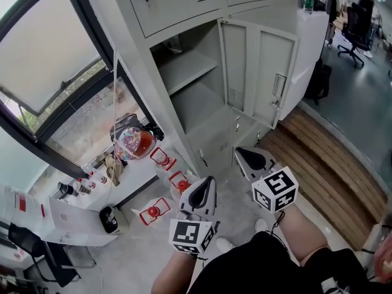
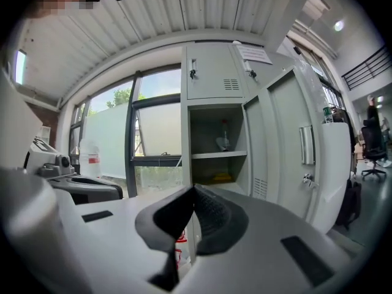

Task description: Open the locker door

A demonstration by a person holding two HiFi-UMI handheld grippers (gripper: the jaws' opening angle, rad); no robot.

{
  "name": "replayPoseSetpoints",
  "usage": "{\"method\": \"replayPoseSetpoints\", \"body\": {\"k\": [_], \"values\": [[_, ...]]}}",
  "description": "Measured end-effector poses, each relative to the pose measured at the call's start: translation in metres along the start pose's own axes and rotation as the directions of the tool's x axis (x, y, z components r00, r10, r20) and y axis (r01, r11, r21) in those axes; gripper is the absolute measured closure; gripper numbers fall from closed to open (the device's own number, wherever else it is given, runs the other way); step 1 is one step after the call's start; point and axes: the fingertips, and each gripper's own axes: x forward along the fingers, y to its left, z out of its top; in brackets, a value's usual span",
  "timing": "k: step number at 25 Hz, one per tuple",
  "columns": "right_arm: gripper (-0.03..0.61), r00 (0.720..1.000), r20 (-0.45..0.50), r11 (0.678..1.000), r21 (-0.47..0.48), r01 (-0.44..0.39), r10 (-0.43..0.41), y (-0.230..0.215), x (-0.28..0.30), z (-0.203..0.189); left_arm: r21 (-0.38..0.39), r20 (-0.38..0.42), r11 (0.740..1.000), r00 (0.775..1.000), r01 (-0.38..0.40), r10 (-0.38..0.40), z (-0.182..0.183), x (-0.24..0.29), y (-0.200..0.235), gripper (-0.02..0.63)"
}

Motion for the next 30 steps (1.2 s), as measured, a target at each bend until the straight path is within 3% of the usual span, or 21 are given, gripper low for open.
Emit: {"method": "replayPoseSetpoints", "body": {"k": [10,17,30], "values": [[0.525,0.991,-0.024,0.991,-0.009,-0.13,0.13,0.013,-0.011,-0.003,-0.017,0.013,0.996,0.996,-0.091,0.092,0.004,0.003,-0.01,0.597],[0.525,0.972,-0.047,0.973,-0.022,-0.232,0.231,0.007,-0.035,-0.013,-0.039,0.009,0.988,0.988,-0.151,0.152,-0.002,0.021,-0.041,0.597],[0.525,0.949,-0.017,0.949,-0.011,-0.316,0.316,-0.02,-0.081,-0.018,-0.007,0.003,0.974,0.974,-0.226,0.226,-0.006,0.032,-0.099,0.597]]}}
